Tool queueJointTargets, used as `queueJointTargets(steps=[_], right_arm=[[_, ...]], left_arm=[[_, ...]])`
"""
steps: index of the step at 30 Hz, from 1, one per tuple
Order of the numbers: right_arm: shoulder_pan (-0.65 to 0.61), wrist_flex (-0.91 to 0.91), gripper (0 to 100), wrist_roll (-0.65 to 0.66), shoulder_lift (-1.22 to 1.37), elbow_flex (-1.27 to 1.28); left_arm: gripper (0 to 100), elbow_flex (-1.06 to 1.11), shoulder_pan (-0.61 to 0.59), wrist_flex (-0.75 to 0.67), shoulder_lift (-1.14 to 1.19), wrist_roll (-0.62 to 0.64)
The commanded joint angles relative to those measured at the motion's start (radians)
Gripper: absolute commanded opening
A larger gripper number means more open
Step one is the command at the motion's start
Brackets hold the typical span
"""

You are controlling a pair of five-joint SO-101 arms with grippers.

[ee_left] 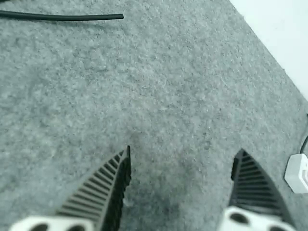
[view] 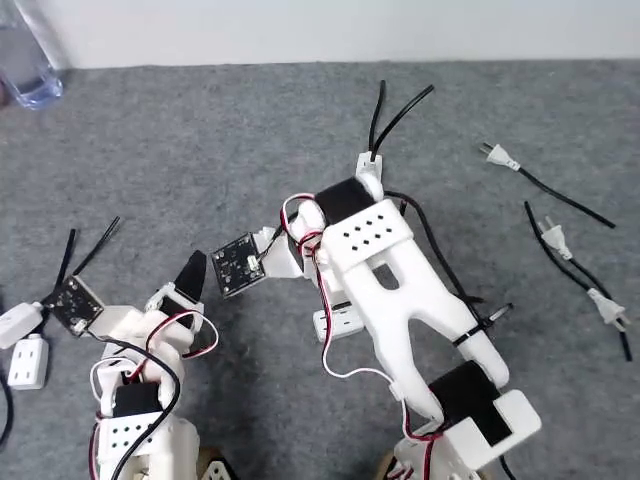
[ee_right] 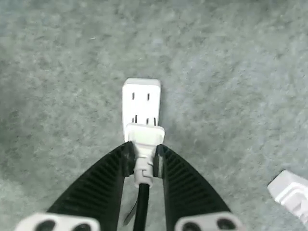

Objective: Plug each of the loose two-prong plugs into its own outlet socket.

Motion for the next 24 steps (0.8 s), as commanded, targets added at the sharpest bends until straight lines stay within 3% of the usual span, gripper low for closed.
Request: queueJointTargets(steps=[1, 24], right_arm=[[-0.007, -0.073, 0.8, 0.003, -0.016, 0.049], [-0.059, -0.134, 0.9, 0.003, -0.007, 0.127]], left_arm=[[32, -0.007, -0.005, -0.002, -0.009, -0.009], [32, -0.007, -0.003, -0.002, -0.009, -0.009]])
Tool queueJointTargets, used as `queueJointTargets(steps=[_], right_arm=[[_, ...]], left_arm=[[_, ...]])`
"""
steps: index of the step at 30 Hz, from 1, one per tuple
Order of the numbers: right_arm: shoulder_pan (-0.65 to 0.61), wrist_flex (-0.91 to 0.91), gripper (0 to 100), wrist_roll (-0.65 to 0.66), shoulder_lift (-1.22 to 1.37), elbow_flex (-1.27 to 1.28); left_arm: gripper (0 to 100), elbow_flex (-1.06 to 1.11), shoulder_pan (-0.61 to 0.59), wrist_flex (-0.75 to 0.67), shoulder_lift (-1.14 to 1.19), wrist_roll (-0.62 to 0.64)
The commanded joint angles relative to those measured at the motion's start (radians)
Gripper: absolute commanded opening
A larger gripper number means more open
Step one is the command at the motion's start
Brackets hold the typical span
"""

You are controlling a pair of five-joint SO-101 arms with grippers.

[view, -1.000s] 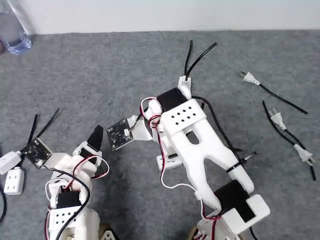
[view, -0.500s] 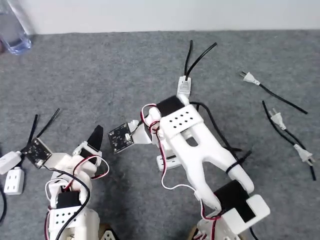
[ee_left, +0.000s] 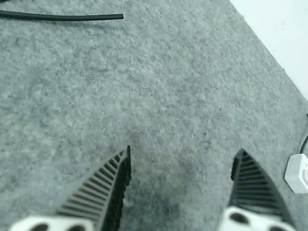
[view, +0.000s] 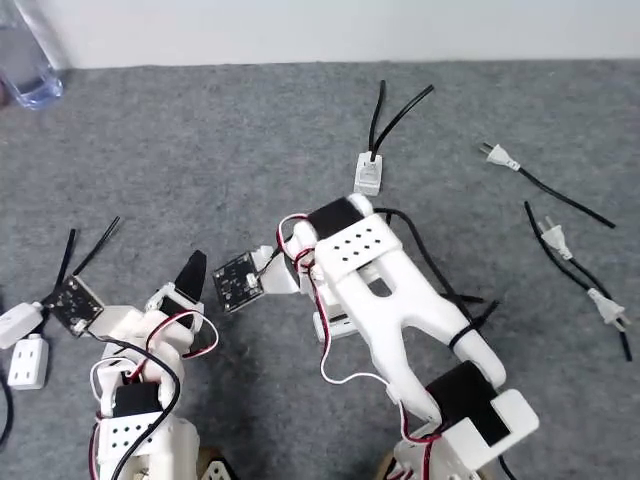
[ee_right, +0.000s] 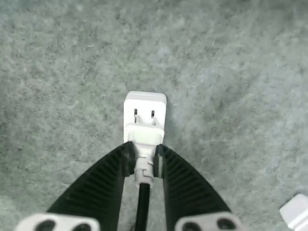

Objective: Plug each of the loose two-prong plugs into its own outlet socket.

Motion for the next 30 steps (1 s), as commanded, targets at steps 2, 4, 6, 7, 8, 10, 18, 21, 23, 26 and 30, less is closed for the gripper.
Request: queueJointTargets(steps=[2, 4, 6, 7, 8, 10, 18, 21, 23, 26, 30], right_arm=[[-0.024, -0.018, 0.9, 0.003, -0.007, -0.011], [-0.022, -0.018, 0.9, 0.002, -0.005, -0.011], [-0.022, -0.018, 0.9, 0.002, -0.005, -0.009], [-0.022, -0.018, 0.9, 0.003, -0.004, -0.009], [-0.021, -0.018, 0.9, 0.005, -0.004, -0.009], [-0.018, -0.018, 0.9, 0.009, -0.004, -0.009], [-0.015, -0.010, 0.9, 0.009, -0.004, -0.008], [-0.013, -0.010, 0.9, 0.009, -0.004, -0.006], [0.001, -0.013, 0.9, 0.009, -0.004, -0.006], [0.019, -0.010, 0.9, 0.012, -0.004, -0.006], [0.016, -0.021, 0.9, 0.046, -0.004, 0.041]], left_arm=[[32, -0.007, -0.003, -0.002, -0.009, -0.009], [32, -0.007, -0.003, -0.002, -0.009, -0.009], [32, -0.007, -0.003, -0.002, -0.009, -0.009], [32, -0.007, -0.003, -0.002, -0.009, -0.009], [32, -0.007, -0.003, -0.002, -0.009, -0.009], [32, -0.007, -0.003, -0.002, -0.009, -0.009], [32, -0.007, -0.003, -0.002, -0.009, -0.009], [32, -0.007, -0.003, -0.002, -0.009, -0.009], [32, -0.007, -0.003, -0.002, -0.009, -0.009], [32, -0.007, -0.003, -0.002, -0.009, -0.009], [32, -0.007, -0.003, -0.002, -0.009, -0.009]])
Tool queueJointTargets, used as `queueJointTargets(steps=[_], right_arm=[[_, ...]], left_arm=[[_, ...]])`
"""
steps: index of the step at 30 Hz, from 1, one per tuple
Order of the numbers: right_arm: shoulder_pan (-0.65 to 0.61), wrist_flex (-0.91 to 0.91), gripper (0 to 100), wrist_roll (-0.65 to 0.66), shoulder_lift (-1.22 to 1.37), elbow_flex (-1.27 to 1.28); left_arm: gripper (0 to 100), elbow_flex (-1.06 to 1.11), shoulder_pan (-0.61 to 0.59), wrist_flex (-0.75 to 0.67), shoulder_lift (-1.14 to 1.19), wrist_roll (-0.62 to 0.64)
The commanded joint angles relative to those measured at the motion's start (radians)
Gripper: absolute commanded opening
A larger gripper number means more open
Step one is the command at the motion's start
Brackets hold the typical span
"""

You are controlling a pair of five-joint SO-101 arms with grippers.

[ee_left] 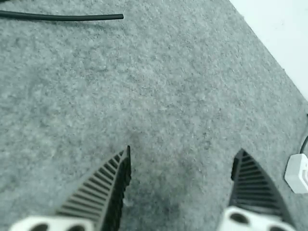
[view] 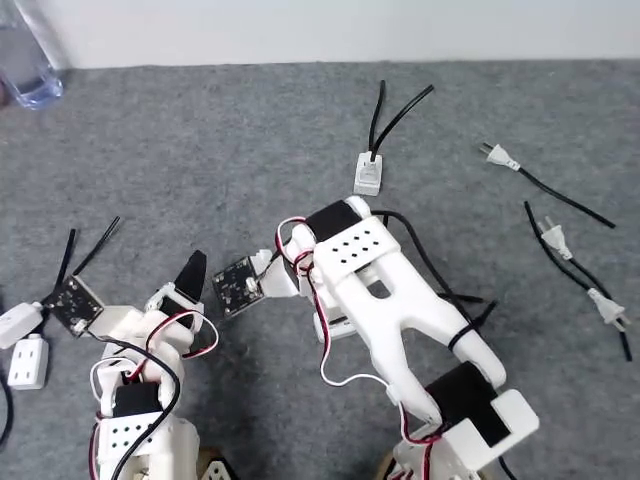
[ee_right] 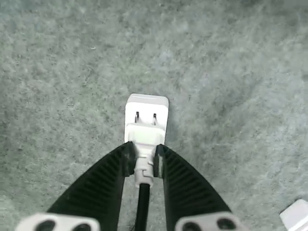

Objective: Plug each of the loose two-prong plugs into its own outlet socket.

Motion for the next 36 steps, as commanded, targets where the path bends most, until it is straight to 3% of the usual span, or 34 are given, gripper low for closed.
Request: queueJointTargets(steps=[1, 13, 20, 36], right_arm=[[0.008, -0.024, 0.9, 0.026, -0.002, 0.029], [-0.039, -0.142, 0.9, 0.018, 0.008, 0.155], [-0.077, -0.219, 0.9, 0.017, 0.177, 0.180], [-0.070, -0.225, 0.9, -0.011, 0.234, 0.150]], left_arm=[[32, -0.007, -0.003, -0.002, -0.009, -0.009], [32, -0.007, -0.003, -0.002, -0.009, -0.009], [32, -0.007, -0.003, -0.002, -0.009, -0.009], [32, -0.007, -0.002, -0.002, -0.009, -0.009]])
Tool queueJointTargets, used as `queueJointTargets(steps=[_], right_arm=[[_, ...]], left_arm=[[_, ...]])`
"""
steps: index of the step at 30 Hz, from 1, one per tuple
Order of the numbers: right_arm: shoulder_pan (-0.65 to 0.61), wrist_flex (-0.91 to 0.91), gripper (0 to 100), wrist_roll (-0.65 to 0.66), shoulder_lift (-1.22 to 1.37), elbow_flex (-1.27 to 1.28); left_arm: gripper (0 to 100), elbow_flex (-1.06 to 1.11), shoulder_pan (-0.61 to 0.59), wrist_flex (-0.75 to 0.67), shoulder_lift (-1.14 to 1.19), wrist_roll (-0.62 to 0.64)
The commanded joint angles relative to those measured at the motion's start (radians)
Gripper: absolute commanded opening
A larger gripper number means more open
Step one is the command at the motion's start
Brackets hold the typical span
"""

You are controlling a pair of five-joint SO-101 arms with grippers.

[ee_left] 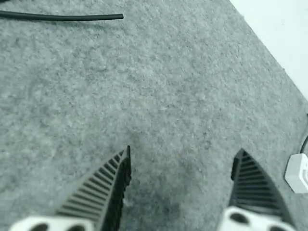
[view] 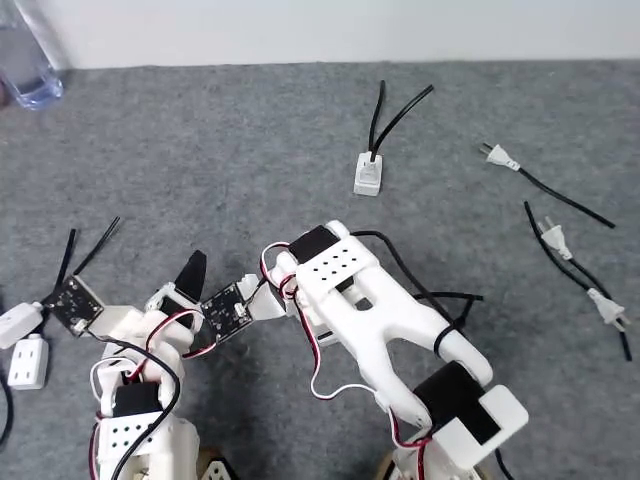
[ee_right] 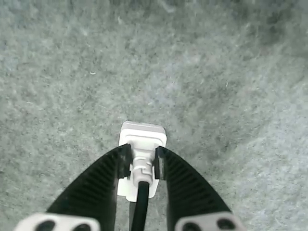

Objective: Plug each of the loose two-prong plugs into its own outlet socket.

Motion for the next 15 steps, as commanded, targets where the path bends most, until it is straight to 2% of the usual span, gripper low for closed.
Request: queueJointTargets(steps=[1, 7, 10, 15], right_arm=[[-0.012, -0.022, 0.9, -0.014, 0.105, 0.014], [-0.012, 0.168, 0.9, -0.023, -0.008, -0.057], [-0.012, 0.186, 0.9, -0.078, -0.068, -0.060], [-0.012, 0.200, 0.9, -0.087, -0.136, -0.060]], left_arm=[[32, -0.007, -0.002, -0.003, -0.009, -0.009], [32, -0.007, -0.002, -0.003, -0.009, -0.009], [32, -0.007, -0.002, -0.003, -0.009, -0.009], [32, -0.007, -0.003, -0.003, -0.009, -0.009]])
